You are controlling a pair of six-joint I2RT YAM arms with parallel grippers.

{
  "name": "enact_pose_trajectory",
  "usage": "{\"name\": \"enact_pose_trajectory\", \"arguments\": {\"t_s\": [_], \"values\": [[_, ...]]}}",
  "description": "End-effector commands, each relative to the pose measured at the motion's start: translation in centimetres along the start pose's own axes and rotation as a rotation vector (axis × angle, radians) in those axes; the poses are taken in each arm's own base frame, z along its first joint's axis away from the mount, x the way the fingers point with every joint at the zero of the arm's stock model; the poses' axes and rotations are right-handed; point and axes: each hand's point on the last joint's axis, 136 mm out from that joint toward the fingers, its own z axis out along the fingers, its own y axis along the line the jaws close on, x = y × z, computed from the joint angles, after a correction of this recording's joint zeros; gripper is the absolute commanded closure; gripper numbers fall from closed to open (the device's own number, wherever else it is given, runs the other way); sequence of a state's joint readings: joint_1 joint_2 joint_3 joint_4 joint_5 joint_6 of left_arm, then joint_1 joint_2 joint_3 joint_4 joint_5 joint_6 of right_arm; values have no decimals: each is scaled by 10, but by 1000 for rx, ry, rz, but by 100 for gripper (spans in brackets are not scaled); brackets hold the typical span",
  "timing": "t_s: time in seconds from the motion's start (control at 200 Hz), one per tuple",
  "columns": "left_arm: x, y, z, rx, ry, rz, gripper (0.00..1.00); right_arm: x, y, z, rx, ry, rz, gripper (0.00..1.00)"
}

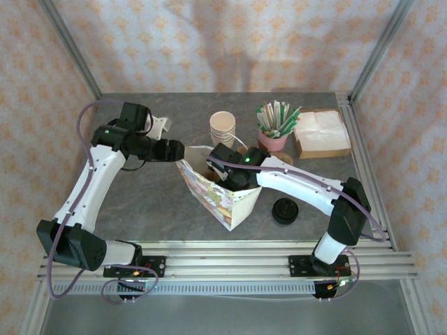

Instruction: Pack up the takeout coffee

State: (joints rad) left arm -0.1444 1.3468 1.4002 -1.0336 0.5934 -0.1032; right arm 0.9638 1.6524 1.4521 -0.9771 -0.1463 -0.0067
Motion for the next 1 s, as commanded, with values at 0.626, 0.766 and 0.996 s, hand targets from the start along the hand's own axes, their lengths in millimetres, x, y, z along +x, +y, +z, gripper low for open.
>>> {"name": "enact_pose_trajectory", "arguments": {"t_s": [0.626, 0.766, 0.996], "values": [[-2, 7, -4, -59, 1, 12, 30, 31, -12, 6, 24, 94, 30, 59], [-2, 8, -4, -61, 4, 15, 30, 31, -10, 12, -3, 90, 42, 59], [0, 11, -2, -76, 13, 13, 30, 39, -13, 22, -11, 113, 57, 59]]}}
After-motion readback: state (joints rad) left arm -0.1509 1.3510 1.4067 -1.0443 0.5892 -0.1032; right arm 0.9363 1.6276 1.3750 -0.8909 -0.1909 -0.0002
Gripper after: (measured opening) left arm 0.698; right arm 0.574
